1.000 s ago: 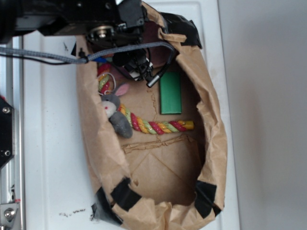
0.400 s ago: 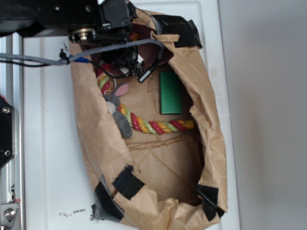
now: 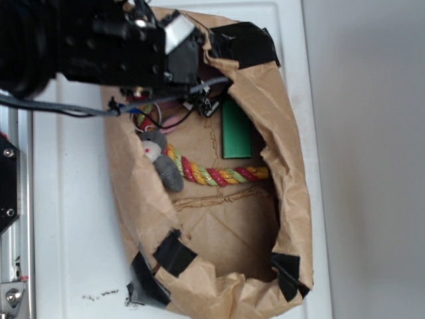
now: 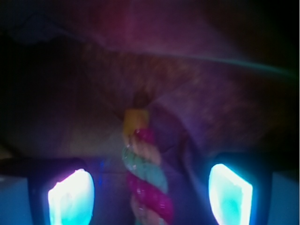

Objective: Grab the multicolored rope.

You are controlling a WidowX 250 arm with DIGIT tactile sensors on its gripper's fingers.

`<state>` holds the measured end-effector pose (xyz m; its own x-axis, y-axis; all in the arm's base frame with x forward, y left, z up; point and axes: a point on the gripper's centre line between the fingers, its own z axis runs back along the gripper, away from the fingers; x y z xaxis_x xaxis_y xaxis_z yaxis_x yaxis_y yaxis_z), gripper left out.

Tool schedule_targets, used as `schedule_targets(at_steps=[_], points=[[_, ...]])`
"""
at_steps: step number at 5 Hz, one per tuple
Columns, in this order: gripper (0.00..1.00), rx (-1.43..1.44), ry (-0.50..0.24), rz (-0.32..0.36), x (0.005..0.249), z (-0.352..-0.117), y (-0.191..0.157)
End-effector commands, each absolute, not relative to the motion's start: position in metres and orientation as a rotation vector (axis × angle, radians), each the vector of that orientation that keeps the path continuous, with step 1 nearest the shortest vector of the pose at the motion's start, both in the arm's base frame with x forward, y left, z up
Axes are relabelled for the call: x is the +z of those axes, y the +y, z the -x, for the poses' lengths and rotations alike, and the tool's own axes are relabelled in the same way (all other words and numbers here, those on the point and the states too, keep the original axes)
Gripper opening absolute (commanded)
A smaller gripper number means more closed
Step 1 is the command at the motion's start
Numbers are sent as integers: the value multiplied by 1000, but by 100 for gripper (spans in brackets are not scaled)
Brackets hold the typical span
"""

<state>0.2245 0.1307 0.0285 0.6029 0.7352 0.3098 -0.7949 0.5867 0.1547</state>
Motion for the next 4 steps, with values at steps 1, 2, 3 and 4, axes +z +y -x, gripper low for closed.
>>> schedule_targets(at_steps=[1,2,3,4], points=[[100,939,-245,-276,23,-236,126],[100,937,-228,-254,21,-245,120],[100,945,-215,-246,18,-250,120],[0,938,-212,-226,21,-249,120]])
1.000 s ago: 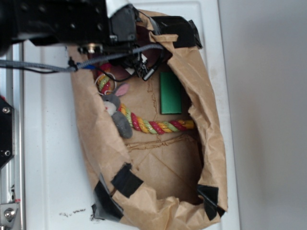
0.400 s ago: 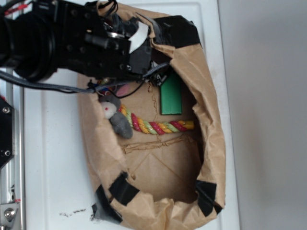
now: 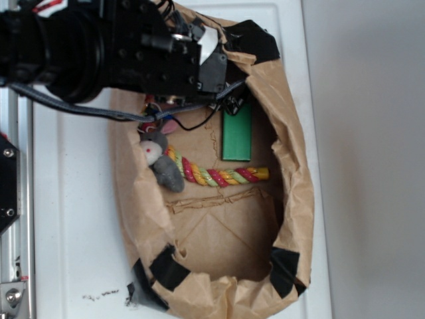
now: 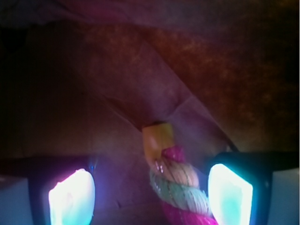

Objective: Grab the multicolored rope.

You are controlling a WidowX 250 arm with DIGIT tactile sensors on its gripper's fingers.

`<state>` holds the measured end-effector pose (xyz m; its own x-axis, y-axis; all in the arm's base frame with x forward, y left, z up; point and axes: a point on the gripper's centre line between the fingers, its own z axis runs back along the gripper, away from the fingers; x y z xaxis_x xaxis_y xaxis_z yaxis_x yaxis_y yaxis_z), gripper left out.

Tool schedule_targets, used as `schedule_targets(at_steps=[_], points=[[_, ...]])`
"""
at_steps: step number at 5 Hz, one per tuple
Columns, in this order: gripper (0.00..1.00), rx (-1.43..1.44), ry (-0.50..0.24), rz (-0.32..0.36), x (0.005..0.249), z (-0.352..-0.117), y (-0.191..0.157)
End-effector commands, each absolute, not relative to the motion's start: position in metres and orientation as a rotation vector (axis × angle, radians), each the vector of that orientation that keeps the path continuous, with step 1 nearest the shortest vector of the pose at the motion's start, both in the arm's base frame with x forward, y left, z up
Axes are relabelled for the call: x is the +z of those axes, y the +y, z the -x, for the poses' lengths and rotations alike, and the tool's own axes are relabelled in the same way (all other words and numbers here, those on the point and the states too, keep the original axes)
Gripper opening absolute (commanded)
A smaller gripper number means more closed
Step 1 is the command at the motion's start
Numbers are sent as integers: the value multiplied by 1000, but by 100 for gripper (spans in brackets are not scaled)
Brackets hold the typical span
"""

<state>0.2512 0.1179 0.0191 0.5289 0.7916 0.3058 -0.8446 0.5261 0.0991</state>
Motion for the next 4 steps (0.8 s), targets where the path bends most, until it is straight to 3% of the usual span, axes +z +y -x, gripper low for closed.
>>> schedule_targets(at_steps=[1,4], points=[[0,950,-205,-218,23,-251,119],[0,960,-169,-167,35,-255,115]])
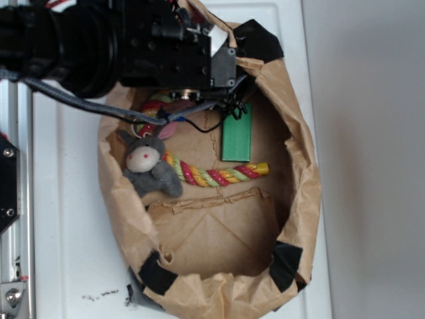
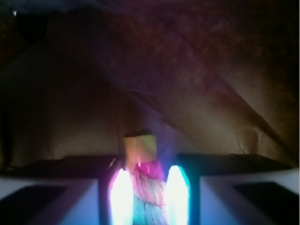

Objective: Grab the multicolored rope.

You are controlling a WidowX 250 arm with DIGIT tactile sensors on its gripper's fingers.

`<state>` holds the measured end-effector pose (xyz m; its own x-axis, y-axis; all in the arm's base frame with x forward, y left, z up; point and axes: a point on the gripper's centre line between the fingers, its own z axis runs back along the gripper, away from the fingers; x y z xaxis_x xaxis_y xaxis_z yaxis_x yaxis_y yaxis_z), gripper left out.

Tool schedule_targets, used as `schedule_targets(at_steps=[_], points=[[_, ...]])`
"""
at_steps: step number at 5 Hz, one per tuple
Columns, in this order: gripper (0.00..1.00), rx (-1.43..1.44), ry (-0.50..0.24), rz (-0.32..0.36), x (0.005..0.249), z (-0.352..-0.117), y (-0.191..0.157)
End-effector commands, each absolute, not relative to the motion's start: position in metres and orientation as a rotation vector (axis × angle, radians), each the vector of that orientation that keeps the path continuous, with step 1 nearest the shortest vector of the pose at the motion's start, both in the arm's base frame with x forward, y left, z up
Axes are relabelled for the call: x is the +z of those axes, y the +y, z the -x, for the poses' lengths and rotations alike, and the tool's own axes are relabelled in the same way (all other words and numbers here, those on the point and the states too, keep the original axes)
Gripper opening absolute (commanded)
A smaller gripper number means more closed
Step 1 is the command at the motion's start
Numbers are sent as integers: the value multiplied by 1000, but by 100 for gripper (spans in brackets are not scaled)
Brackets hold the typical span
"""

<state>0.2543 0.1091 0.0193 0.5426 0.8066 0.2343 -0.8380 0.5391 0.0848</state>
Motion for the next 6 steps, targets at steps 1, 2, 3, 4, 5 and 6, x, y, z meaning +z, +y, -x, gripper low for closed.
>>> schedule_targets(at_steps=[1,2,3,4,5,6], points=[[0,951,-123,-124,62,-252,110],[0,936,-59,-51,104,-248,100],[0,906,-24,51,153,-237,92],[0,869,-36,79,185,-231,88],[0,885,-52,120,195,-230,88],[0,859,-87,132,194,-229,87]])
